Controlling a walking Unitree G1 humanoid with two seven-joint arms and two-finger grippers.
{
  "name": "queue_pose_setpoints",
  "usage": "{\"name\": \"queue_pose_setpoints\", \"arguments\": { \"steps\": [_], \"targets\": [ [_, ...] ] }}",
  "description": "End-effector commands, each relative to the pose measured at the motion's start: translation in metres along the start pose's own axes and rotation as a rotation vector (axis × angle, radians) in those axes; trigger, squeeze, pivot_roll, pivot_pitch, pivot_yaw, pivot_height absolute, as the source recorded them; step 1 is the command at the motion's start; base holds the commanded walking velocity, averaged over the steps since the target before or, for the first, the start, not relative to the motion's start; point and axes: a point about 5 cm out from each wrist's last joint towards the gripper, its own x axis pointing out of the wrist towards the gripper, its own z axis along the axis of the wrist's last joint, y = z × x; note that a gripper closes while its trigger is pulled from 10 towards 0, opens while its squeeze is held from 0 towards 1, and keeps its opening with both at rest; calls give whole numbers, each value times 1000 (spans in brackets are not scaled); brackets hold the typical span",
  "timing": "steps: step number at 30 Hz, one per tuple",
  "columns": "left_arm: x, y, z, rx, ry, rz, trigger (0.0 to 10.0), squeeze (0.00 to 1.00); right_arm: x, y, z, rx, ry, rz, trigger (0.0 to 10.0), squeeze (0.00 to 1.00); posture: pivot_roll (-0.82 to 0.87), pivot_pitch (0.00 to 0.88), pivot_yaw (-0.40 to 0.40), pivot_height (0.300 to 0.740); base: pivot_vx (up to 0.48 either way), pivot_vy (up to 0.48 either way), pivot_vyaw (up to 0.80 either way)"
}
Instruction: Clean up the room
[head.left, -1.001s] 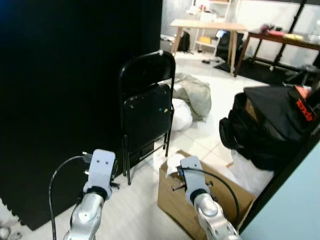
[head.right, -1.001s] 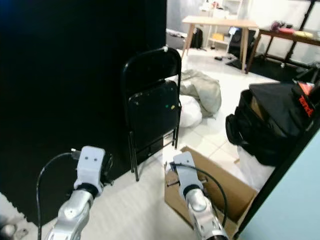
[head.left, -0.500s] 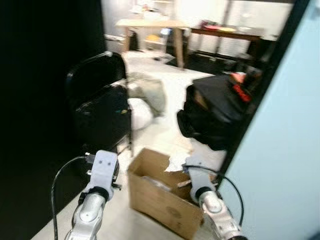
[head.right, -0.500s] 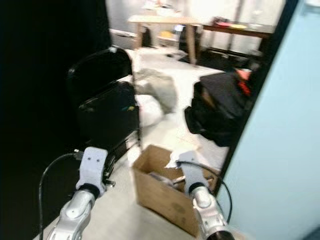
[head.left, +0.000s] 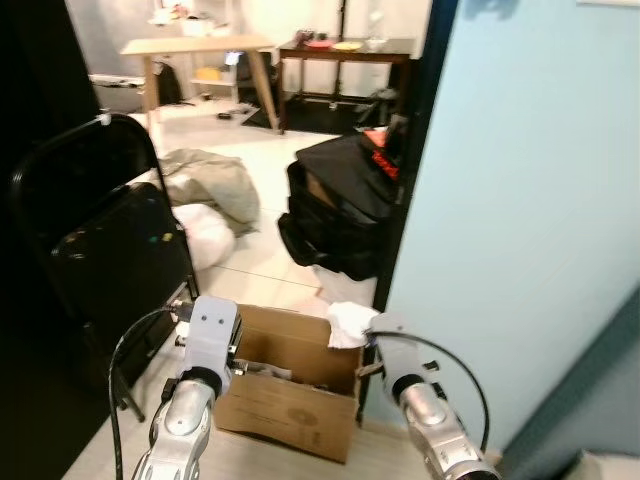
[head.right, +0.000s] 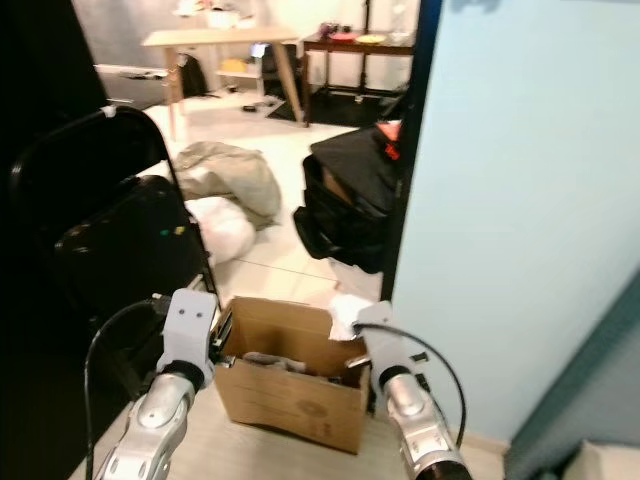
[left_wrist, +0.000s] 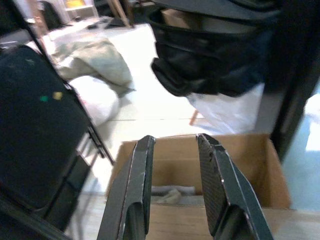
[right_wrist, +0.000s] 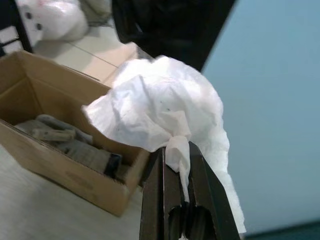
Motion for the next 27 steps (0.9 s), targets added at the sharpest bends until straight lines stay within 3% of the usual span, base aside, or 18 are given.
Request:
{"name": "queue_pose_setpoints", "arguments": {
  "steps": [1, 15, 27],
  "targets": [
    [-1, 3, -5, -1, 34, 17, 10000, 0, -1, 7, -2, -12, 4, 35, 10000, 0, 81, 0, -11, 740, 0, 0, -800],
    [-3, 15, -3, -15, 9, 94, 10000, 0, -2, 21, 2, -28, -33, 137, 10000, 0, 89, 0, -24, 740, 0, 0, -57],
    [-4, 14, 0, -28, -2, 81, 10000, 0, -3, 21, 1, -28, -30, 141, 10000, 0, 91, 0, -21, 740, 336, 0, 0]
  ]
}}
